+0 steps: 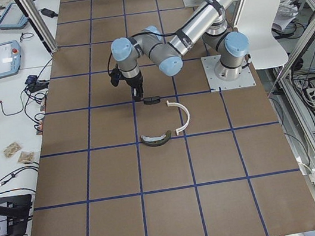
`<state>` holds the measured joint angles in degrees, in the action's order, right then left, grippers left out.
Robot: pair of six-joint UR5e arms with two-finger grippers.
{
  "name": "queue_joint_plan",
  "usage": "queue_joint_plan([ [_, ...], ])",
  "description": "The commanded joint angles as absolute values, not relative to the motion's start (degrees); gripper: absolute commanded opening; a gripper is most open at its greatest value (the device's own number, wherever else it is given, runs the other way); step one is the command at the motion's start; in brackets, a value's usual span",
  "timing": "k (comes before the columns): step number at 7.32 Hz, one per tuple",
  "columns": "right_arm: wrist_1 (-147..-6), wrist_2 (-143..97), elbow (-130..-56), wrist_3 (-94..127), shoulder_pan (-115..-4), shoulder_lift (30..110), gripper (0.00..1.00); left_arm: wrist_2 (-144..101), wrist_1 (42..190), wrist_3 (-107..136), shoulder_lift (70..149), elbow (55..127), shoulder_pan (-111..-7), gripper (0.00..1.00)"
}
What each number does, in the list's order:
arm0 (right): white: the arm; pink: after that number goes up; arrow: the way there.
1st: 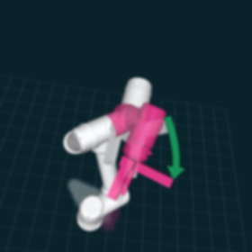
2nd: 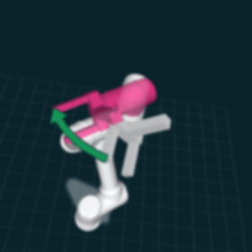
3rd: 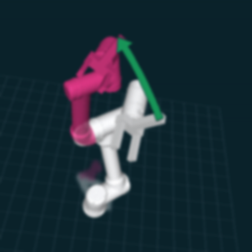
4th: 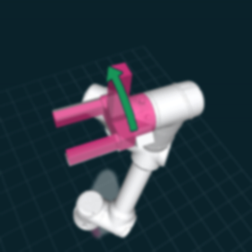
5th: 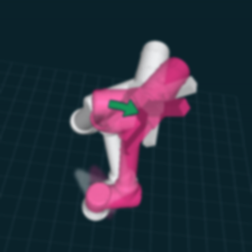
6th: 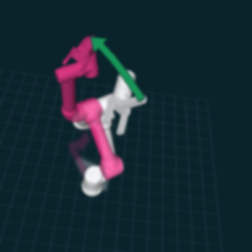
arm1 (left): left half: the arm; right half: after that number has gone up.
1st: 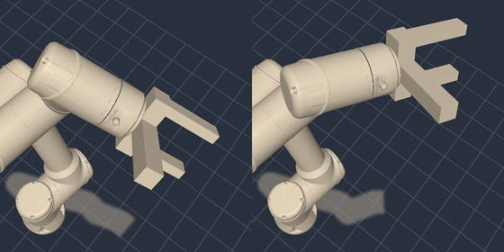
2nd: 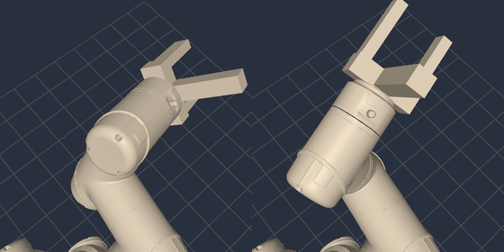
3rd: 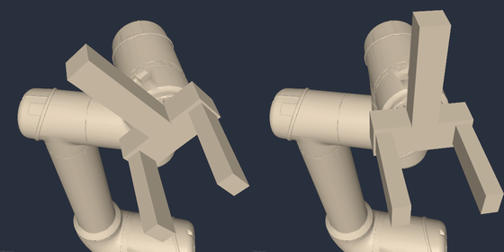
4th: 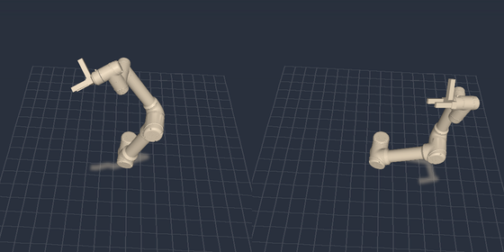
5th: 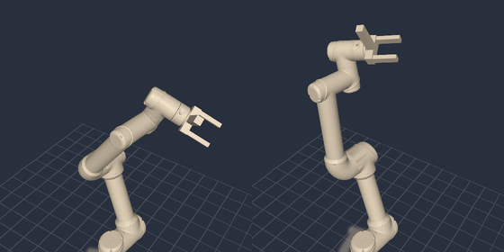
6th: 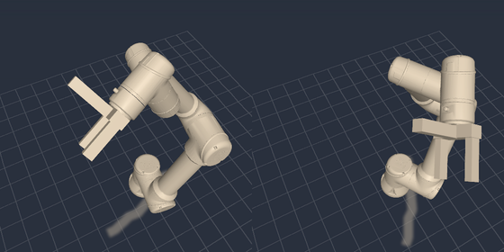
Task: Place bearing gear from tray to pile
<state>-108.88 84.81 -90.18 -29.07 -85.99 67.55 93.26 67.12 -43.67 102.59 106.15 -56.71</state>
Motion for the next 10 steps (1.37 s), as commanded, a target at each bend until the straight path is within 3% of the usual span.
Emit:
queue_joint_plan([
  [1,-121.7,84.8,-96.1,4.3,-104.8,65.6,0.09,89.2,65.7,-47.3,105.4,108.4,-51.9,0.01],
  [2,-127.7,85.2,-96.8,14.2,-110.2,62.4,0.11,89.2,61.3,-48.6,106.2,109.6,-51.7,0.01],
  [4,-132.6,85.7,-97.1,19.1,-112.5,59.7,0.37,89.6,56.2,-49.1,107.4,113.5,-51.7,0.06],
  [5,-132.1,86.7,-96.9,18.6,-112.5,59.7,0.57,89.6,53.7,-49.0,107.8,113.8,-51.7,0.33],
  [6,-131.9,90.4,-96.9,16.8,-112.5,59.8,0.93,89.6,53.6,-48.9,107.3,113.6,-51.7,0.65],
  [7,-131.8,92.5,-96.9,16.4,-112.5,60.3,1.00,89.4,53.7,-48.3,107.2,112.7,-52.2,0.75],
  [9,-126.7,92.6,-93.5,12.0,-110.7,63.4,1.00,88.9,55.4,-44.1,103.7,110.3,-58.1,0.78],
  [10,-116.8,93.3,-90.8,9.2,-108.7,67.6,1.00,87.8,58.0,-39.9,101.2,109.0,-63.5,0.78],
])
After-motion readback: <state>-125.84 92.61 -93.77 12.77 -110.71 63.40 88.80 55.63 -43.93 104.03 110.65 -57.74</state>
